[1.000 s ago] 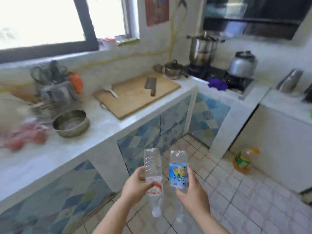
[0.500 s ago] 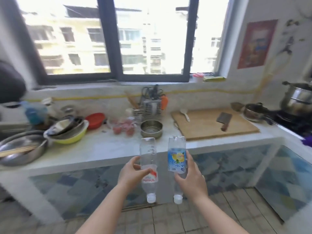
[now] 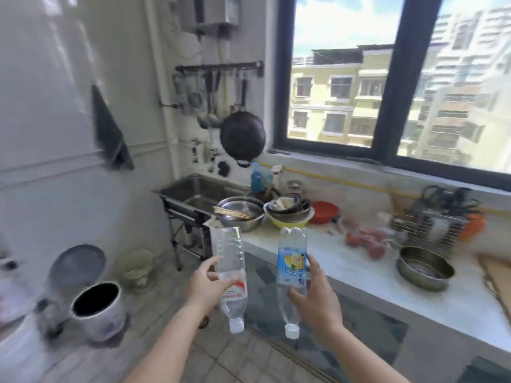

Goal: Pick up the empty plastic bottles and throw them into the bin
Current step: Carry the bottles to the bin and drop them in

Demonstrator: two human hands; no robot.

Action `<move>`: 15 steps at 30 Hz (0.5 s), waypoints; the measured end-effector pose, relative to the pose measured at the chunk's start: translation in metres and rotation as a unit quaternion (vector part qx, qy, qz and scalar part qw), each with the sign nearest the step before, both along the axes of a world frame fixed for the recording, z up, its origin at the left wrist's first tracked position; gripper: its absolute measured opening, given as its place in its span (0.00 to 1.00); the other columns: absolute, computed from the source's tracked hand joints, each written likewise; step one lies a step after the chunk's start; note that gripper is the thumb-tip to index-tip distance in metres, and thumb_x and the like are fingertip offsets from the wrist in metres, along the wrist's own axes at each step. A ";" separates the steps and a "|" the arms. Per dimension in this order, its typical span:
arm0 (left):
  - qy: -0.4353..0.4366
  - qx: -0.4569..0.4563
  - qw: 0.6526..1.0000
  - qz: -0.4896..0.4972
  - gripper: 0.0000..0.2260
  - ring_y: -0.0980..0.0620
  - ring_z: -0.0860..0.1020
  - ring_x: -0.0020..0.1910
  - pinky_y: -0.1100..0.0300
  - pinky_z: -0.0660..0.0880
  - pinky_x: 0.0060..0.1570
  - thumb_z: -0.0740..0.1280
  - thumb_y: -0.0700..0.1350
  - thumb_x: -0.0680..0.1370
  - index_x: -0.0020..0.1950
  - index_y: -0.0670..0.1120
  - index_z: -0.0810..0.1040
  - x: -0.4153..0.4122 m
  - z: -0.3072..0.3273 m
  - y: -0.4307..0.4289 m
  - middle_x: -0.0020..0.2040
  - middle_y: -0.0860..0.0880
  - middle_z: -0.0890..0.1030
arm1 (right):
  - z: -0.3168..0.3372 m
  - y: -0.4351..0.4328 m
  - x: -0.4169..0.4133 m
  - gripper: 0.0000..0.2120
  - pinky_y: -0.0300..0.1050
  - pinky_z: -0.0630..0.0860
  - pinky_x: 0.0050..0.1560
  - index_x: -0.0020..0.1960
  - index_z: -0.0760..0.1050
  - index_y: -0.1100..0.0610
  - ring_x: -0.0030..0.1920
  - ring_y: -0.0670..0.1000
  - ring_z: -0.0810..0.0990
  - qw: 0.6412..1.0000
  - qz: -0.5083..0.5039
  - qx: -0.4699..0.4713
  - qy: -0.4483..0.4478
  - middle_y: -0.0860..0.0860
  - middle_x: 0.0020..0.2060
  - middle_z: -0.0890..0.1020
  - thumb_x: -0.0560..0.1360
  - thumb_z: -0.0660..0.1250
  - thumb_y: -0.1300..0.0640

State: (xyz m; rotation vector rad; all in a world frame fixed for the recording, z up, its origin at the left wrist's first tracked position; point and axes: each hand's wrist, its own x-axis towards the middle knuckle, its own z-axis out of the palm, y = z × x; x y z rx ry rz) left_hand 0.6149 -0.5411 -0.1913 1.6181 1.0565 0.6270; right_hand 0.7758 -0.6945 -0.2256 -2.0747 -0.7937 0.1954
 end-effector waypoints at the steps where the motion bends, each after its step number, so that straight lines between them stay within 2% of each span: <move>1: -0.002 0.002 1.000 0.018 0.28 0.60 0.77 0.39 0.64 0.69 0.32 0.77 0.45 0.67 0.65 0.49 0.73 -0.019 0.001 0.016 0.43 0.50 0.82 | 0.002 0.024 -0.011 0.40 0.56 0.79 0.51 0.71 0.52 0.38 0.52 0.49 0.80 1.000 0.021 -0.001 -0.006 0.43 0.61 0.77 0.68 0.73 0.50; 6: 0.016 0.014 0.994 0.104 0.28 0.56 0.80 0.44 0.59 0.73 0.40 0.76 0.49 0.67 0.65 0.54 0.72 -0.111 0.001 0.103 0.44 0.52 0.83 | 0.011 0.141 -0.073 0.39 0.55 0.80 0.49 0.70 0.52 0.36 0.51 0.47 0.81 0.993 0.118 -0.005 -0.021 0.42 0.61 0.77 0.67 0.71 0.49; 10: 0.017 0.018 0.986 0.165 0.28 0.54 0.82 0.42 0.51 0.78 0.47 0.75 0.46 0.68 0.66 0.55 0.71 -0.177 -0.001 0.172 0.42 0.54 0.83 | 0.018 0.228 -0.125 0.38 0.52 0.79 0.49 0.70 0.53 0.38 0.51 0.48 0.80 0.983 0.179 -0.002 -0.033 0.41 0.62 0.76 0.67 0.69 0.48; 13: 0.013 0.020 0.978 0.209 0.27 0.57 0.80 0.41 0.54 0.77 0.45 0.74 0.45 0.69 0.66 0.54 0.71 -0.220 -0.002 0.217 0.41 0.55 0.83 | 0.020 0.289 -0.161 0.37 0.51 0.80 0.51 0.71 0.55 0.40 0.51 0.46 0.80 0.976 0.216 0.009 -0.034 0.42 0.62 0.76 0.69 0.71 0.49; 15: 0.012 0.026 0.974 0.225 0.25 0.61 0.78 0.39 0.61 0.74 0.38 0.74 0.45 0.70 0.65 0.52 0.71 -0.243 -0.003 0.241 0.41 0.56 0.81 | 0.020 0.325 -0.183 0.37 0.50 0.80 0.52 0.72 0.55 0.42 0.52 0.45 0.80 0.971 0.237 0.008 -0.037 0.43 0.62 0.76 0.69 0.71 0.50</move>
